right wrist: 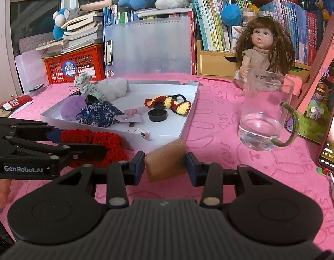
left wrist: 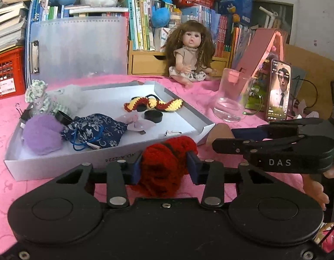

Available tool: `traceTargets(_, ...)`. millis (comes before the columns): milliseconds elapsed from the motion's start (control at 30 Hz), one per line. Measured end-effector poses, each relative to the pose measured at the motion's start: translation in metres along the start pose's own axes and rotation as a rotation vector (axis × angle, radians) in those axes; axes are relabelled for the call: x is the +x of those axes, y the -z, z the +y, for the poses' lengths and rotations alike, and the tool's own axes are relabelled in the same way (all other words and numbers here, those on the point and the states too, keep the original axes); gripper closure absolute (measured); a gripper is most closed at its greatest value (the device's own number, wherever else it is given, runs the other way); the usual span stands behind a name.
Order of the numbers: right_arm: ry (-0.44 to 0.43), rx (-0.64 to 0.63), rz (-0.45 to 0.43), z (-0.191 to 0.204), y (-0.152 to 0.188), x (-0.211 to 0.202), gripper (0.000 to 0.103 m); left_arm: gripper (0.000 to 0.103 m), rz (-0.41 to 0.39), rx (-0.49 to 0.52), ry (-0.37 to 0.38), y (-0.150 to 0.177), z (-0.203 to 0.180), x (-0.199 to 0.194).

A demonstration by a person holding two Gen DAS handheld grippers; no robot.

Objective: Organize objects
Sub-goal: 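Carry the red hat into the tray with the left while the right carries the cardboard square there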

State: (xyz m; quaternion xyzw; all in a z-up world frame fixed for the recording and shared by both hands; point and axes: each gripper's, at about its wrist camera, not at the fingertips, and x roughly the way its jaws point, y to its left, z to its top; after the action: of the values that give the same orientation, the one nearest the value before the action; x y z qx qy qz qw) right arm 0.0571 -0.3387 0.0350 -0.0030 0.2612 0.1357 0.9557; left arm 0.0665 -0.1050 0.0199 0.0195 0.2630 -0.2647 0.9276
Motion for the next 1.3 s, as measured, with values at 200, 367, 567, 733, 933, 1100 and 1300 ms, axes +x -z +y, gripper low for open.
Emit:
traceTargets(200, -0.002, 0.009, -0.022, 0.001, -0.004, -0.004, 0.057, 0.066, -0.04, -0.027, -0.005, -0.005, 0.006, -0.017)
traceTargets(367, -0.004, 0.012, -0.033, 0.002, -0.006, -0.007, 0.057, 0.066, -0.072, -0.045, -0.008, -0.01, 0.01, -0.03)
traceTargets(567, -0.004, 0.011, -0.046, 0.003, -0.009, -0.009, 0.057, 0.066, -0.106, -0.058, -0.036, -0.016, 0.017, -0.037)
traceTargets(733, -0.004, 0.009, -0.055, 0.004, -0.013, -0.009, 0.057, 0.066, -0.116, -0.091, -0.083, -0.024, 0.032, -0.036)
traceTargets(933, -0.009, 0.014, -0.065, 0.005, -0.021, -0.004, 0.057, 0.066, -0.125, -0.137, -0.139, -0.032, 0.053, -0.034)
traceTargets(1100, -0.009, 0.025, -0.063, 0.007, -0.027, 0.004, 0.057, 0.066, -0.117, -0.167, -0.169, -0.034, 0.066, -0.028)
traceTargets(1300, -0.014, 0.084, -0.057, 0.002, -0.038, 0.017, 0.057, 0.066, -0.111, -0.178, -0.195, -0.034, 0.075, -0.021)
